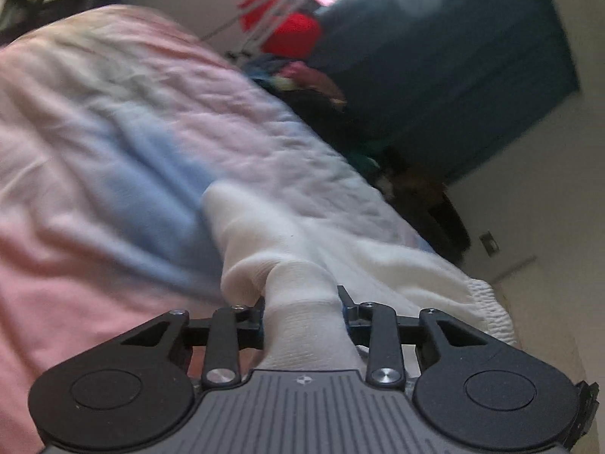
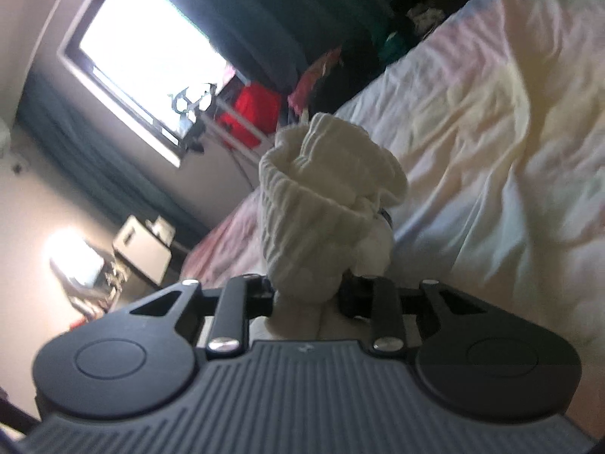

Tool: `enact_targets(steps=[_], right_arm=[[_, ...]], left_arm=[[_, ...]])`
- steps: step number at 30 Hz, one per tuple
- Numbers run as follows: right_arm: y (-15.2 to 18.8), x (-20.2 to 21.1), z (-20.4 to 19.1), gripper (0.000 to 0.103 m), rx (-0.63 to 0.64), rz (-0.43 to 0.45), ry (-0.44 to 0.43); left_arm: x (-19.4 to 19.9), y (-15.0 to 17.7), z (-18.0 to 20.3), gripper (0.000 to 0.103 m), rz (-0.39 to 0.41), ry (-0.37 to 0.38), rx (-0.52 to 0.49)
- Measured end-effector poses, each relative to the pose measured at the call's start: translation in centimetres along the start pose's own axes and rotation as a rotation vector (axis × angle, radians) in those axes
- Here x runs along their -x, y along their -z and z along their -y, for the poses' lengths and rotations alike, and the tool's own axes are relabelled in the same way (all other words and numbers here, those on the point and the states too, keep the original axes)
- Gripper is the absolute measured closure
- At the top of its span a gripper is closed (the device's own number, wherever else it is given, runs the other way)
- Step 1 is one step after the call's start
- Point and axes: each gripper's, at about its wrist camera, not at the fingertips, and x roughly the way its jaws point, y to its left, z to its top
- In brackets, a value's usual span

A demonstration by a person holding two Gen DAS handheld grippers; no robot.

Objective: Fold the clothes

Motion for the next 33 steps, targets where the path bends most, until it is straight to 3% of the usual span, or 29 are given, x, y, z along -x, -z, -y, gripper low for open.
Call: enact_targets(steps=[4,7,13,18,23,27,33], right_arm=[[-5.8,1.5,2.3,0.072,-0.037,0.05,0.033],[-10.5,2.0,4.9,0.072,-0.085,0.093,0.057],[-19.9,0.0,11.4,0.073,-0.136,0.186,0.143],[-24.9,-3.1,16.8,0.073,-0.186,0.248,0.199],[-24.4,-5.4,20.9,0.073,-0.224,0.295,0.21],[-20.8,-5.1,23.0,0.073,-0.235,0.348,0.179],[-13.9,-5.0,24.5,0.069,-0.219,0.303,0.251]], left_arm=[[-4.1,-1.8,7.6,0.072,-0.009,0.038,-0.061],[-8.6,-1.8,13.8,0.072,0.032,0.04,-0.157],[-21.7,-2.9,23.5,0.072,0.008,0.066,-0.208],[-32.2,-4.0,27.3,0.072,-0.054,0.098,-0.229],[-38.0,-3.3,27.1,0.072,-0.082,0.132,-0.312],[-38.5,-2.0,25.3,0.069,-0.104,0.181,-0.412],[-37.7,2.2,21.0,0.067,-0.156,0.115,-0.527]])
